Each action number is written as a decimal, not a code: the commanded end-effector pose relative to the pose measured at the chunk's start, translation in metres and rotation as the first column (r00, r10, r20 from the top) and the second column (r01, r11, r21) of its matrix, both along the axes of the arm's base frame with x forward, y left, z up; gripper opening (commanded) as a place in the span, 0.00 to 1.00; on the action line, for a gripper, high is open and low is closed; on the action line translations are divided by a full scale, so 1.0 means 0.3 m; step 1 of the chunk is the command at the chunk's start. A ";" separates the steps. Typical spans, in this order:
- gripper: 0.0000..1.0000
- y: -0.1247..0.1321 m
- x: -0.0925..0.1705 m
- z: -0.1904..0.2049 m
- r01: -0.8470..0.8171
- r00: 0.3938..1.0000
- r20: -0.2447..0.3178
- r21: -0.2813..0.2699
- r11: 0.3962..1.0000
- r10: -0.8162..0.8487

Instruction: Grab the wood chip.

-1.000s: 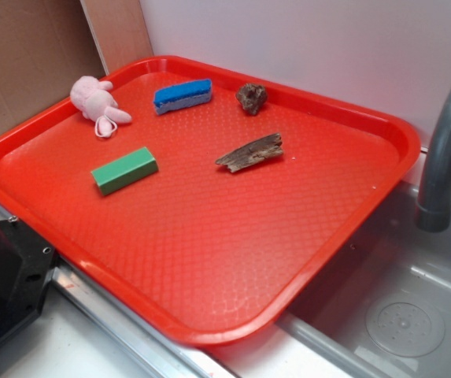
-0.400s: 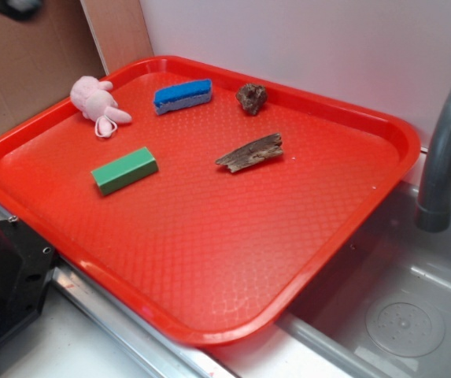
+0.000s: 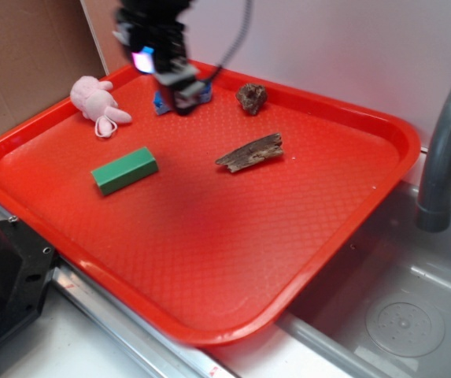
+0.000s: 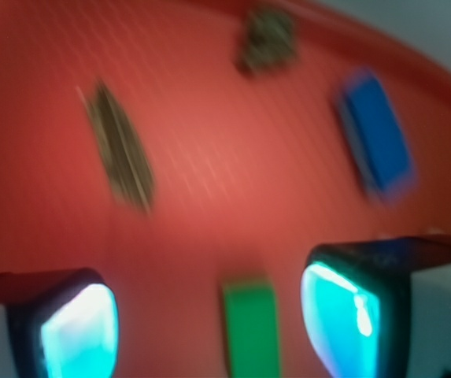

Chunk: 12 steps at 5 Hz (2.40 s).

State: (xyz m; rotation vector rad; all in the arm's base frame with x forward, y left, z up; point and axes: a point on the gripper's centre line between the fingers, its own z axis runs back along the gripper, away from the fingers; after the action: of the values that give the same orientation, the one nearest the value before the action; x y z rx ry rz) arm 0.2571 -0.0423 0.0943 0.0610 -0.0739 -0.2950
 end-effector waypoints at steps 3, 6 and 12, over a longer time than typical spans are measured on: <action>1.00 -0.165 0.079 -0.170 0.149 0.989 0.033 -0.092 0.985 -0.147; 0.00 -0.119 0.088 -0.181 0.097 0.995 0.034 -0.081 0.992 -0.095; 1.00 0.093 -0.169 0.384 -0.519 0.849 0.051 -0.110 0.847 0.527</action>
State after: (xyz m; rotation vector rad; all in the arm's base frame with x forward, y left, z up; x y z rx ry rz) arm 0.2035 0.0009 0.1904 -0.0043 -0.0895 0.2646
